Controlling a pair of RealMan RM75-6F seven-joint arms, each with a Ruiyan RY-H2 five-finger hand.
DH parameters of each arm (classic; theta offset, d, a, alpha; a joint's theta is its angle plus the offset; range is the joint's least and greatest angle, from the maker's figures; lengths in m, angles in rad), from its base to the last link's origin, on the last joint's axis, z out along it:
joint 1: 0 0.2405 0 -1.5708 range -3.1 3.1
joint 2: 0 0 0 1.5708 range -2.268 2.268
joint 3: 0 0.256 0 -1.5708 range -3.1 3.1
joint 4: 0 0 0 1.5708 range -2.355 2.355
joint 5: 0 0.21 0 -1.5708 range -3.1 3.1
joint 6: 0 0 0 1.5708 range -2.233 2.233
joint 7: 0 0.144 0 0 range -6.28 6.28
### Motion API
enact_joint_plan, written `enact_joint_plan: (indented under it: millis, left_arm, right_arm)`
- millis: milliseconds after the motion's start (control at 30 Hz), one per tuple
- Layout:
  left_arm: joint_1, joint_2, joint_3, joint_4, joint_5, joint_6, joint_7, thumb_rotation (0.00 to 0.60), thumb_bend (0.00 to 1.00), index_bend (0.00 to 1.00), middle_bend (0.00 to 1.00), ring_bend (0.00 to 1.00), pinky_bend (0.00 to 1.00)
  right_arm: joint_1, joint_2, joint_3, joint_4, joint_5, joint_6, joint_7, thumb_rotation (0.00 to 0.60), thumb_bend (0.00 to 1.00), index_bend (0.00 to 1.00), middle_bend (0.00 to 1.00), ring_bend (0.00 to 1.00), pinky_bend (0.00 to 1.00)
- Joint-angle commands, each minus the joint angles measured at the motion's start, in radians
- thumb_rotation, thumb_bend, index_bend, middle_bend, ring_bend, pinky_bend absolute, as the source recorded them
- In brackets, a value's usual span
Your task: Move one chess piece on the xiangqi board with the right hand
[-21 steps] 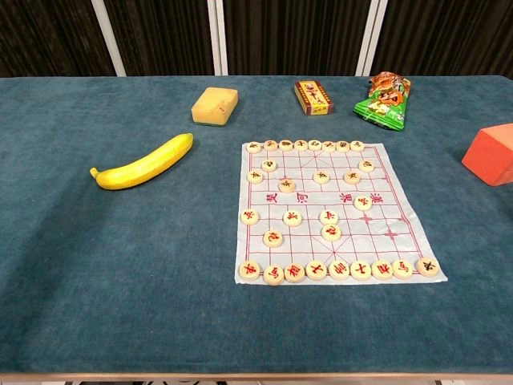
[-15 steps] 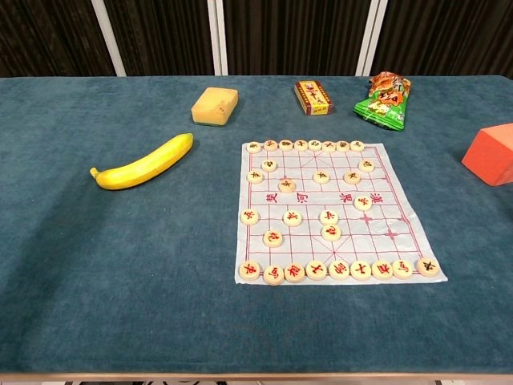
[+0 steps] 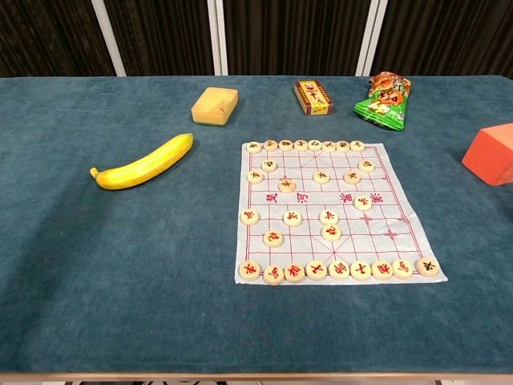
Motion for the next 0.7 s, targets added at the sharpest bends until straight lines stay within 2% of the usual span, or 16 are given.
enact_joint_plan:
  millis: [33, 567, 600, 667, 700]
  left_arm:
    - [0.0, 0.0, 0.001, 0.0, 0.001, 0.0, 0.0, 0.6, 0.0, 0.0, 0.0, 0.0, 0.0]
    - [0.001, 0.002, -0.004, -0.002, -0.006, -0.001, -0.009, 0.6, 0.0, 0.0, 0.0, 0.0, 0.0]
    - [0.001, 0.002, -0.004, -0.003, -0.007, -0.001, -0.01, 0.6, 0.0, 0.0, 0.0, 0.0, 0.0]
    - [0.001, 0.002, -0.004, -0.003, -0.007, -0.001, -0.012, 0.6, 0.0, 0.0, 0.0, 0.0, 0.0]
    - [0.001, 0.003, -0.004, -0.004, -0.007, -0.001, -0.012, 0.6, 0.0, 0.0, 0.0, 0.0, 0.0]
  right_arm:
    - [-0.001, 0.0, -0.001, -0.002, -0.002, 0.001, -0.001, 0.6, 0.27, 0.0, 0.0, 0.0, 0.0]
    - [0.005, 0.017, 0.009, -0.054, -0.024, 0.023, -0.02, 0.6, 0.27, 0.0, 0.0, 0.01, 0.0]
    - [0.007, 0.019, 0.011, -0.063, -0.027, 0.024, -0.023, 0.6, 0.27, 0.0, 0.01, 0.03, 0.01]
    - [0.012, 0.025, 0.013, -0.08, -0.031, 0.022, -0.03, 0.6, 0.27, 0.0, 0.09, 0.15, 0.11]
    - [0.015, 0.027, 0.015, -0.085, -0.032, 0.019, -0.033, 0.6, 0.27, 0.0, 0.2, 0.27, 0.22]
